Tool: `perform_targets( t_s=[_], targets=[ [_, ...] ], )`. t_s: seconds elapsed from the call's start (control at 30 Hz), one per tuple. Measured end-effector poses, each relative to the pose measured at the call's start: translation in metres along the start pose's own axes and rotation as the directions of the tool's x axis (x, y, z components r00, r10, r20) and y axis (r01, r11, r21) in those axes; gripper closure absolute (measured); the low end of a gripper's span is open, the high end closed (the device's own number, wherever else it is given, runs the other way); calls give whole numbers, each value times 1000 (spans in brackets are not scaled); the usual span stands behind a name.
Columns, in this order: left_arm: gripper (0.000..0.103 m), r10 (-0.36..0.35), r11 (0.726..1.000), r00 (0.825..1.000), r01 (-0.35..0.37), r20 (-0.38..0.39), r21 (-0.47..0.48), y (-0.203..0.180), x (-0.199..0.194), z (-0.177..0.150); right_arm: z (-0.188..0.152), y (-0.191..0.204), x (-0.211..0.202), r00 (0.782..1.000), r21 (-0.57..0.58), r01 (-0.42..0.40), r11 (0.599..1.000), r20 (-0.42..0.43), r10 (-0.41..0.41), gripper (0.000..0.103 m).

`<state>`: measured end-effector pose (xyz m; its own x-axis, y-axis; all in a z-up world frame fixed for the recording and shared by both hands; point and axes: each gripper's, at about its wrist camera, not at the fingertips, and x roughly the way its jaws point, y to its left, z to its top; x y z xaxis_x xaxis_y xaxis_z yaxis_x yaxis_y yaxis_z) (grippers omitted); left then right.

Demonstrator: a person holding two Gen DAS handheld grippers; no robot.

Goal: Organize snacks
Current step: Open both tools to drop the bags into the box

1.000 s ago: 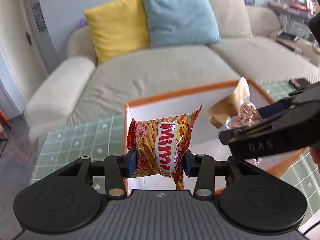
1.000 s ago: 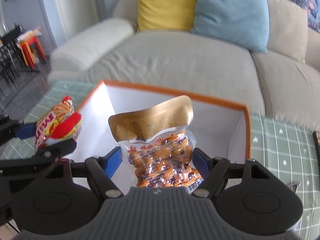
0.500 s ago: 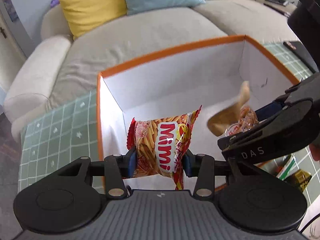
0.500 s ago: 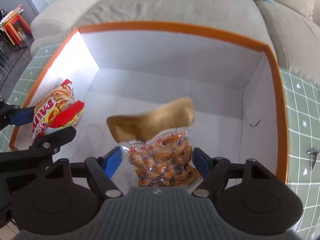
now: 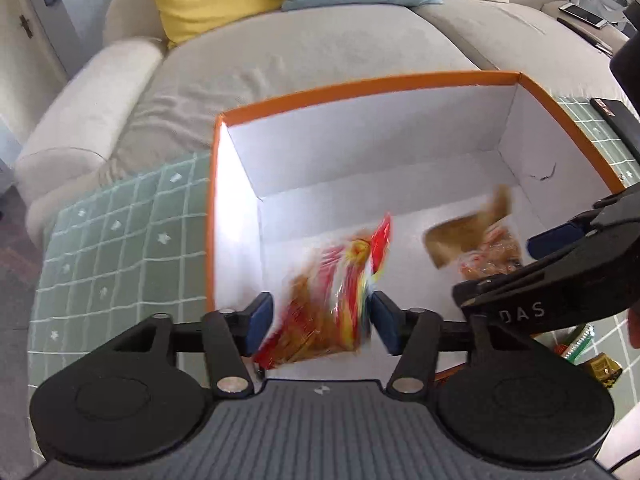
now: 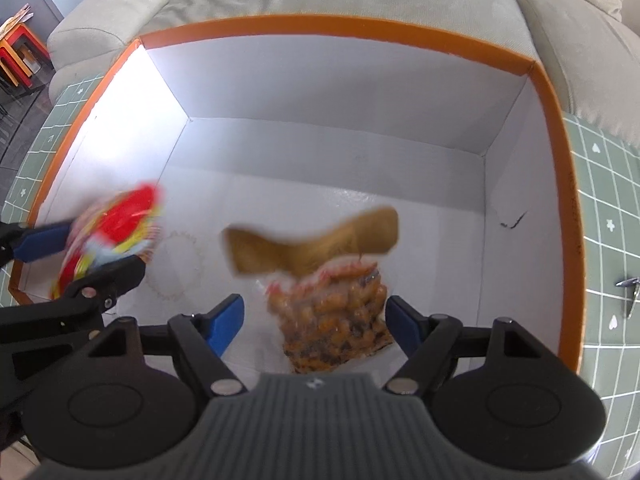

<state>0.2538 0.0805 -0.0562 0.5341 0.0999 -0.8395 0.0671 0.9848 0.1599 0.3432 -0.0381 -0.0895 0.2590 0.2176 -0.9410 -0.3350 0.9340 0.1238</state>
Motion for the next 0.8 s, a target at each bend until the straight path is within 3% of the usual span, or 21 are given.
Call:
perform_targets(
  t_s=[0.13,0.23,0.43,0.63,0.8],
  targets=[
    [25,-6,1000,1000,6,27,0,0,-10,-1,-1,-2,-7,1000,0,24,1000,18,-24,20],
    [23,7,1000,998,-7,65,-9,-1,-23,-2,-2,-3,-18,999,11,15,1000,37,-16,19],
    [17,33,998,983,-24,180,-51,0,-57,-9,-16,0,-56,988,-28,33,999,152,-28,18],
    [17,63,993,955,-31,291,-115,0,-97,-23,-45,0,-101,940,-36,39,999,339,-25,13],
    [17,121,990,922,-85,367,-112,-12,-128,-41,-78,-2,-133,889,-23,19,1000,458,-7,13]
  ],
)
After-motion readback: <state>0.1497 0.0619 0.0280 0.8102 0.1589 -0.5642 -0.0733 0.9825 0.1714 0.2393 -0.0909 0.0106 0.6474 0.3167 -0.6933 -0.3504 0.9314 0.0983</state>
